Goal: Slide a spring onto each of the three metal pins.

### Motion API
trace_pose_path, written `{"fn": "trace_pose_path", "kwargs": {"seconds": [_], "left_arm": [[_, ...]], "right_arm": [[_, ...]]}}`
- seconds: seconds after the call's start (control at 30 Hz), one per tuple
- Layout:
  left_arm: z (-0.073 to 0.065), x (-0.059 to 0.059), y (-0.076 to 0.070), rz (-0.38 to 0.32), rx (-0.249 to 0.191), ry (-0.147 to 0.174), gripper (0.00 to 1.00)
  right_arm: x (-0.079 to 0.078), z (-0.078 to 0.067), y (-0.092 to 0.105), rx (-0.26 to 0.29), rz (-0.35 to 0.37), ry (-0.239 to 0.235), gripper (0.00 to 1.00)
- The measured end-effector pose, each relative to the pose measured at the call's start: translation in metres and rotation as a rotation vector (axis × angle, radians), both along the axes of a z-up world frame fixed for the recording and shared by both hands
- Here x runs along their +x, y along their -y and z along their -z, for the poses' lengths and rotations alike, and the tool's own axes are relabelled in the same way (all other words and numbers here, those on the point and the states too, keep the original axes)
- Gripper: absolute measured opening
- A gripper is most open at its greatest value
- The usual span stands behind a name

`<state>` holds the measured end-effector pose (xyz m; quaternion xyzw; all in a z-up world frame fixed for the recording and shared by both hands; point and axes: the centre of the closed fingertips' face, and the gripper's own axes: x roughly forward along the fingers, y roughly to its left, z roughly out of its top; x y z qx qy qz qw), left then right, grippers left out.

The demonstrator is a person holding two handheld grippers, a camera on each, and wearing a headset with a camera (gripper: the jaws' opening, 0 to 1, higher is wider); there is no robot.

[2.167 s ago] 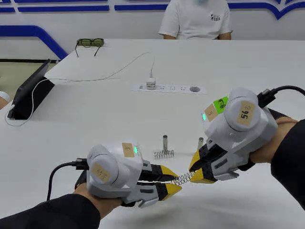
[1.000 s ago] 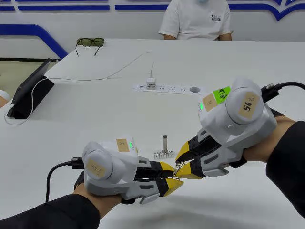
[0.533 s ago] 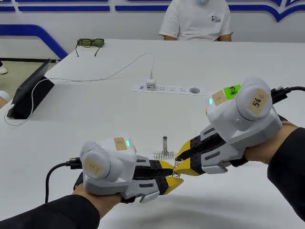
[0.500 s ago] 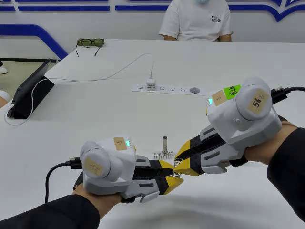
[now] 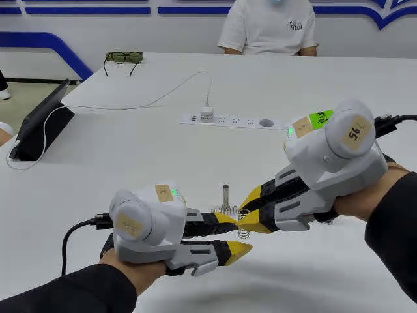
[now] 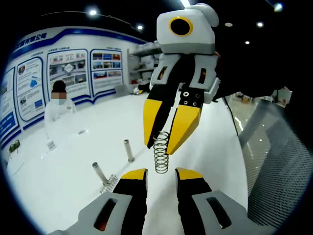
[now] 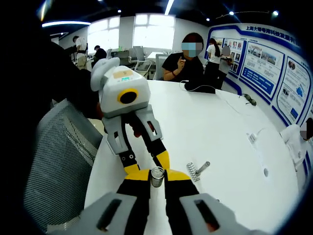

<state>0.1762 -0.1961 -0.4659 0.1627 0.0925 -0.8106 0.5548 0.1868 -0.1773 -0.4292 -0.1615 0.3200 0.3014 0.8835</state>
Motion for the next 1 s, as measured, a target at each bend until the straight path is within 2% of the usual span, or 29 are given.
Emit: {"fn": "trace_pose_path", "kwargs": {"seconds": [0.53, 0.73, 0.9, 1.0], "left_arm": [[-0.006, 0.028, -0.012, -0.108, -0.015, -0.04, 0.35], [-0.008, 0.036, -0.02, -0.146, -0.023, -0.052, 0.36], [-0.009, 0.037, -0.022, -0.162, -0.029, -0.061, 0.37], [-0.008, 0.035, -0.023, -0.159, -0.025, -0.06, 0.38]], "right_arm": [[-0.001, -0.013, 0.025, -0.012, 0.064, 0.023, 0.12], [0.002, -0.026, 0.044, -0.016, 0.114, 0.049, 0.12], [0.006, -0.036, 0.064, -0.034, 0.164, 0.071, 0.12], [0.011, -0.037, 0.077, -0.05, 0.194, 0.073, 0.12]]}}
